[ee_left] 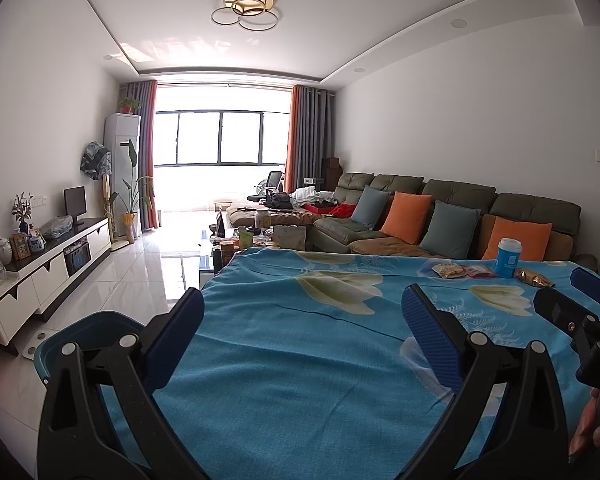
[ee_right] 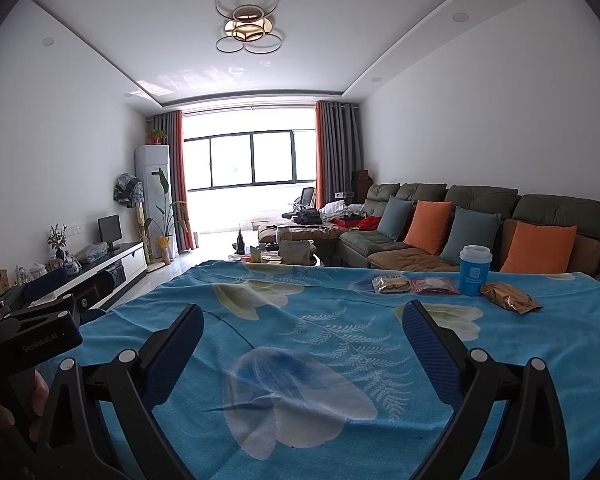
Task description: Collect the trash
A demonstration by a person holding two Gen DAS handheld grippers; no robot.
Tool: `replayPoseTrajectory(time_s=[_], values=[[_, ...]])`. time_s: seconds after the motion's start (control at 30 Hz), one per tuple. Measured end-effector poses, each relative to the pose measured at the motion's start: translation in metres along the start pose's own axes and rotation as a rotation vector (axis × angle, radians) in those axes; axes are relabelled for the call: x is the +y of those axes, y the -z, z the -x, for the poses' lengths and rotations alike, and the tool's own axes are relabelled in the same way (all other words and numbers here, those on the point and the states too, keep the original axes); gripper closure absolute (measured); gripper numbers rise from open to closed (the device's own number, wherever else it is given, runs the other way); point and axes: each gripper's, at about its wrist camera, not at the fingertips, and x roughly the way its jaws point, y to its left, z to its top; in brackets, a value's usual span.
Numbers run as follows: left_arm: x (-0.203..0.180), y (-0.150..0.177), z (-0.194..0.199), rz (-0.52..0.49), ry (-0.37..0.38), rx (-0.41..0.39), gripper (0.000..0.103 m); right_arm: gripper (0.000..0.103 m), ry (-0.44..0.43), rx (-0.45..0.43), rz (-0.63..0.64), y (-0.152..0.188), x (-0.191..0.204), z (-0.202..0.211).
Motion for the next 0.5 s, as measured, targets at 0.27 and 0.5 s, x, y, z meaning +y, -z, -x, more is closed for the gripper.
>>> replayPoseTrajectory(time_s=[0.27, 0.5], values=[[0.0, 0.0, -0.0011, 0.0, 0.0, 0.001, 0.006, 0.007, 0.0, 0.002, -0.002, 0.0004, -0.0002, -0.0002], [0.0001, -0.0003, -0.0009, 0.0, 0.0, 0.001, 0.006, 0.007, -0.001, 0.003, -0.003, 0.0006, -0.0006, -0.0003]])
